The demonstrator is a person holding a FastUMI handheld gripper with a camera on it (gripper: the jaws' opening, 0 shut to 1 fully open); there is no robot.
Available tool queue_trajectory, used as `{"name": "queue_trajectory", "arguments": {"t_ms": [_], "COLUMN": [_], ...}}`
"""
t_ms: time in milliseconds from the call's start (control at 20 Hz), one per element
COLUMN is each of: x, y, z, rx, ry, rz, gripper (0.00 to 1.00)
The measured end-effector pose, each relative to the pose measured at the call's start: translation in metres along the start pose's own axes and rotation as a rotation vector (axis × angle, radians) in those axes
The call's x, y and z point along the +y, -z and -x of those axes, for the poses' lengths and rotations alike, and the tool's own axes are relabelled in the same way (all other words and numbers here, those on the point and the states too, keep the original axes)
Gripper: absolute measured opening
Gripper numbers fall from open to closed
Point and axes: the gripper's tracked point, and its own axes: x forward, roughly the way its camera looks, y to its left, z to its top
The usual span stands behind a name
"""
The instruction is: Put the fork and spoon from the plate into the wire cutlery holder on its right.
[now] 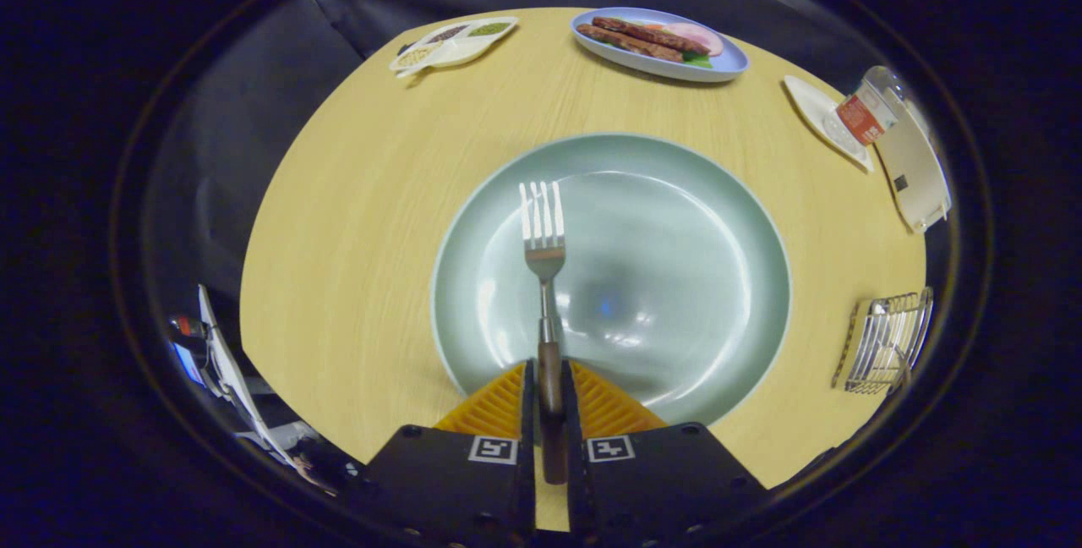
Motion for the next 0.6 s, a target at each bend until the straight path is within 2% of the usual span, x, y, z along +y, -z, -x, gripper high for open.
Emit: {"name": "queue_trajectory", "arguments": {"t_ms": [50,250,600], "x": [-0.003,-0.009,-0.036], "y": [-0.001,0.002,0.007], "z": [-0.002,0.010,0.067], "rx": [0.011,0.008,-0.049], "ry": [0.009,0.024,-0.018], "rz": [-0.005,-0.013,-0.033], "gripper": [0.04,0.04,0.04]}}
